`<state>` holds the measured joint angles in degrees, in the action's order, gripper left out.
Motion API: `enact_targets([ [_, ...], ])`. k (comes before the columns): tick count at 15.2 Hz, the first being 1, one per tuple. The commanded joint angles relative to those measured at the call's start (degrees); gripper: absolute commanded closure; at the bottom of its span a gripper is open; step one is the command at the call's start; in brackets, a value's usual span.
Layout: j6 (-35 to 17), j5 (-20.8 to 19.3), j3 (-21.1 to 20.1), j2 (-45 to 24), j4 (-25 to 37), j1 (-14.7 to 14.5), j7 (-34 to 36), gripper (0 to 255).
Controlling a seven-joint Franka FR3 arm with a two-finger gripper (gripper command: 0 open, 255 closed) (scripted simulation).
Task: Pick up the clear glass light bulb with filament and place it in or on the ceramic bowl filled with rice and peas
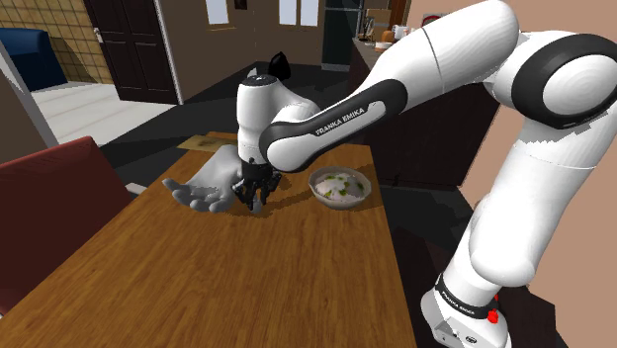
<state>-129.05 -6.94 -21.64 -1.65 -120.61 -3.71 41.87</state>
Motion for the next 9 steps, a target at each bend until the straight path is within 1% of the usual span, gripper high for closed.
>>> enact_targets([
  [1, 0.00, 0.00, -0.01, -0.01, 0.00, 0.00, 0.00, 255],
  [4, -0.01, 0.00, -0.01, -0.01, -0.01, -0.01, 0.00, 255],
  [9, 3.62, 1.04, 0.00, 1.56, 2.24, 0.04, -0.93, 255],
])
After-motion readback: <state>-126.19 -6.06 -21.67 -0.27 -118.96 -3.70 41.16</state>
